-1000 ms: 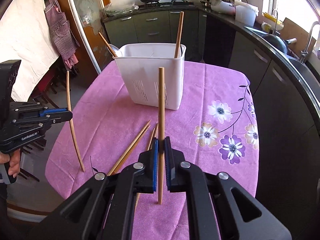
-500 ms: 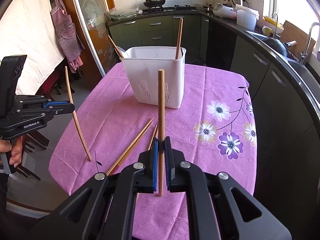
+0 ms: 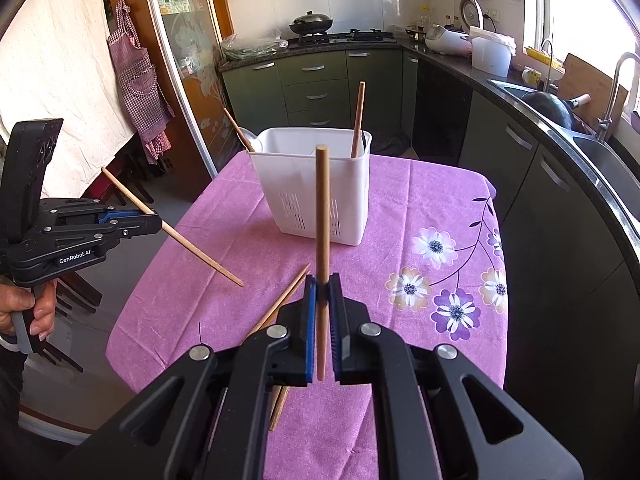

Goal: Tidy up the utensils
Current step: 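Grasp a wooden chopstick with the right tool and lift it upright, then carry the chopstick into the white holder and open the left tool while the right tool carries its chopstick over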

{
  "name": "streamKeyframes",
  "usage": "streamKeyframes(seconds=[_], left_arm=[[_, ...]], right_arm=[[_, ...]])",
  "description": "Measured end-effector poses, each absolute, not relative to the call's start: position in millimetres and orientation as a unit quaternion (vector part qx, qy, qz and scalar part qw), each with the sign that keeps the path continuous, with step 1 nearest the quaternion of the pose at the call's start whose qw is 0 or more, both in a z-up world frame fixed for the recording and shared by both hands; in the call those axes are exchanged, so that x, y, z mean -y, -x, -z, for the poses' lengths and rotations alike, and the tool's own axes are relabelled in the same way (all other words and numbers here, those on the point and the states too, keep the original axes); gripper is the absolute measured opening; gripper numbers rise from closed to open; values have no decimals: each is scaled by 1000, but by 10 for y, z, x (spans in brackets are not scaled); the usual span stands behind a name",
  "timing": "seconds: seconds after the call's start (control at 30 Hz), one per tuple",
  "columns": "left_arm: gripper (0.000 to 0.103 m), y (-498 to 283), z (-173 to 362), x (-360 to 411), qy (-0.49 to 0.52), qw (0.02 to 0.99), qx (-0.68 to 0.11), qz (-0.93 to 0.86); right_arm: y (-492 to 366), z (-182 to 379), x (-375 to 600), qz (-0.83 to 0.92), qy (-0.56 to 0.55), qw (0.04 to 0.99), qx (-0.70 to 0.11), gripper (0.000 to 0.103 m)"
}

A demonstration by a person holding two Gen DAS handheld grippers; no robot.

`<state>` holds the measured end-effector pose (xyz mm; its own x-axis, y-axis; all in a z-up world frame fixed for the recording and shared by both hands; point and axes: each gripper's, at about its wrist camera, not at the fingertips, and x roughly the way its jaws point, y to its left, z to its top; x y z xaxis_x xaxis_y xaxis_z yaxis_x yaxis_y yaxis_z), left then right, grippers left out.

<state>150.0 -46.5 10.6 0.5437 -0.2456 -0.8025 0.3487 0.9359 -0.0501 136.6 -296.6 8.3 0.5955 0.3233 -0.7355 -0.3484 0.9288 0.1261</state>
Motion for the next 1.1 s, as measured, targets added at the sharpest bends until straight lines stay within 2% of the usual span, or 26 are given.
streamKeyframes(seconds=[0.5,1.1], left_arm=[[7,-1656,-481,622,-47,876,-438,197],[7,-2160,-1484,887,-47,911,-364,186]], right_arm=[[-1386,-55,2988,-198,13,888,-415,7],[-1453,52,3038,-205,8,883,-423,7]])
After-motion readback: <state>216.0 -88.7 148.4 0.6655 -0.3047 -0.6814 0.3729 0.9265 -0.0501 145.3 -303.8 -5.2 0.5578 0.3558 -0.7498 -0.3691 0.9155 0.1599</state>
